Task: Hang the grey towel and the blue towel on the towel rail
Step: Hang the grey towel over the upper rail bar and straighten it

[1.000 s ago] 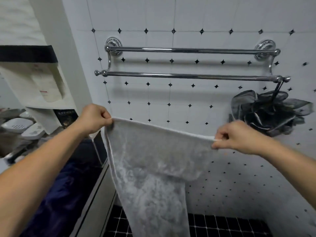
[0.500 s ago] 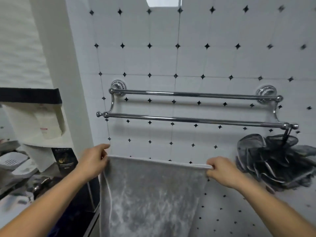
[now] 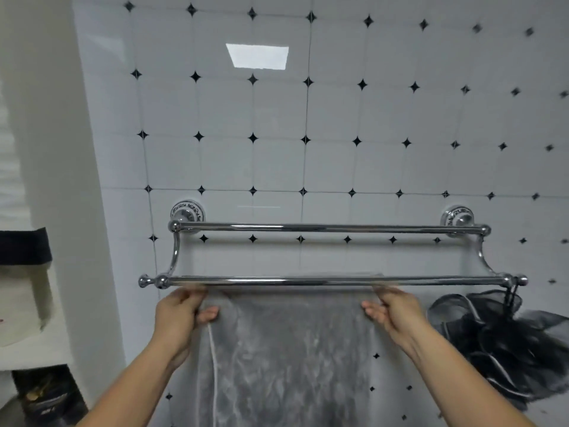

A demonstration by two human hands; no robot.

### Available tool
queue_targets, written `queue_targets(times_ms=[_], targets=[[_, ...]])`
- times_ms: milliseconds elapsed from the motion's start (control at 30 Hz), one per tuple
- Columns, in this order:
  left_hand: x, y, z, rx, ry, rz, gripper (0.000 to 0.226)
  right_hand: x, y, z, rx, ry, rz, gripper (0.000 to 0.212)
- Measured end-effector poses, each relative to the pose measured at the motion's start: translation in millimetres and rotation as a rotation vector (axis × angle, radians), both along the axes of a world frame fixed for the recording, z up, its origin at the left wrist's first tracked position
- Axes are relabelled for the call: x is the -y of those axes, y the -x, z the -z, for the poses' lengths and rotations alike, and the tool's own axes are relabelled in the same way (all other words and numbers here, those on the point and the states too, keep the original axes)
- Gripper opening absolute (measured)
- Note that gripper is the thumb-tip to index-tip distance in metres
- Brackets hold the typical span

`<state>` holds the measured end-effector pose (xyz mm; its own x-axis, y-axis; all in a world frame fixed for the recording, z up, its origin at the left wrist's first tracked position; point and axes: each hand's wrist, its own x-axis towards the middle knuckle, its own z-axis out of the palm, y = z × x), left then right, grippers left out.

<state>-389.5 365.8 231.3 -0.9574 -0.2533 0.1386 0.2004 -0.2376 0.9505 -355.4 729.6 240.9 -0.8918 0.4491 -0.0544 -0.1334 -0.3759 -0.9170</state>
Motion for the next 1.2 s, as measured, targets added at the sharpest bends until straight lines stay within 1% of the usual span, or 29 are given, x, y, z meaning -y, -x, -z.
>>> queue_targets(times_ms=[100, 167, 200, 233, 300, 333, 367, 433, 500, 533, 567, 633, 667, 733, 800, 833, 867, 933, 967, 1000, 1033, 1067, 1133, 1200], targets=[[-19, 19, -24, -0.123, -0.235, 0.138, 0.016, -4, 24, -31, -0.137, 0.159, -0.009, 0.008], [-28, 28, -41, -0.141, -0.376, 0.170, 0.013, -6, 37, -44, -0.211, 0.266, 0.039, 0.009], [-32, 34, -48, -0.146, -0.397, 0.148, 0.011, -8, 43, -47, -0.268, 0.319, 0.055, 0.005], [-35, 39, -55, -0.141, -0.383, 0.104, 0.013, -8, 49, -50, -0.331, 0.370, 0.047, 0.006], [-41, 47, -68, -0.166, -0.370, 0.063, 0.018, -9, 57, -58, -0.443, 0.445, 0.003, 0.017], [-45, 50, -74, -0.204, -0.404, 0.082, 0.020, -10, 61, -65, -0.487, 0.471, -0.020, 0.021], [-47, 52, -78, -0.248, -0.469, 0.109, 0.023, -11, 63, -72, -0.527, 0.485, -0.054, 0.020], [-52, 56, -85, -0.325, -0.609, 0.153, 0.025, -11, 67, -87, -0.610, 0.509, -0.132, 0.007], [-55, 60, -89, -0.396, -0.711, 0.203, 0.020, -11, 71, -95, -0.686, 0.530, -0.193, 0.006], [-56, 62, -89, -0.422, -0.733, 0.238, 0.016, -12, 72, -96, -0.703, 0.525, -0.212, 0.007], [-58, 62, -89, -0.440, -0.752, 0.279, 0.017, -13, 72, -96, -0.719, 0.512, -0.237, 0.006], [-56, 65, -85, -0.457, -0.795, 0.354, 0.036, -16, 72, -94, -0.756, 0.508, -0.299, 0.012], [-53, 63, -83, -0.467, -0.799, 0.384, 0.041, -16, 72, -92, -0.774, 0.510, -0.325, 0.012], [-48, 60, -82, -0.536, -0.774, 0.445, 0.032, -17, 71, -88, -0.798, 0.539, -0.337, 0.014], [-47, 57, -84, -0.603, -0.731, 0.522, 0.036, -18, 71, -81, -0.838, 0.576, -0.338, 0.032], [-48, 56, -86, -0.625, -0.719, 0.540, 0.036, -17, 69, -78, -0.897, 0.601, -0.387, 0.037], [-49, 56, -88, -0.647, -0.719, 0.551, 0.033, -16, 69, -76, -0.961, 0.611, -0.452, 0.038], [-54, 58, -92, -0.657, -0.695, 0.493, 0.018, -14, 66, -77, -1.023, 0.578, -0.514, 0.027], [-57, 58, -95, -0.656, -0.651, 0.427, 0.011, -13, 65, -80, -1.036, 0.567, -0.532, 0.027], [-59, 61, -95, -0.666, -0.614, 0.350, 0.020, -13, 64, -83, -1.038, 0.547, -0.542, 0.031], [-61, 65, -94, -0.670, -0.573, 0.283, 0.030, -11, 63, -85, -1.021, 0.479, -0.517, 0.033], [-61, 66, -92, -0.670, -0.552, 0.254, 0.035, -10, 63, -85, -0.989, 0.392, -0.448, 0.033], [-63, 67, -89, -0.679, -0.516, 0.218, 0.037, -7, 67, -83, -0.919, 0.273, -0.273, 0.031], [-65, 69, -86, -0.699, -0.503, 0.192, 0.041, -7, 68, -78, -0.860, 0.241, -0.136, 0.026]])
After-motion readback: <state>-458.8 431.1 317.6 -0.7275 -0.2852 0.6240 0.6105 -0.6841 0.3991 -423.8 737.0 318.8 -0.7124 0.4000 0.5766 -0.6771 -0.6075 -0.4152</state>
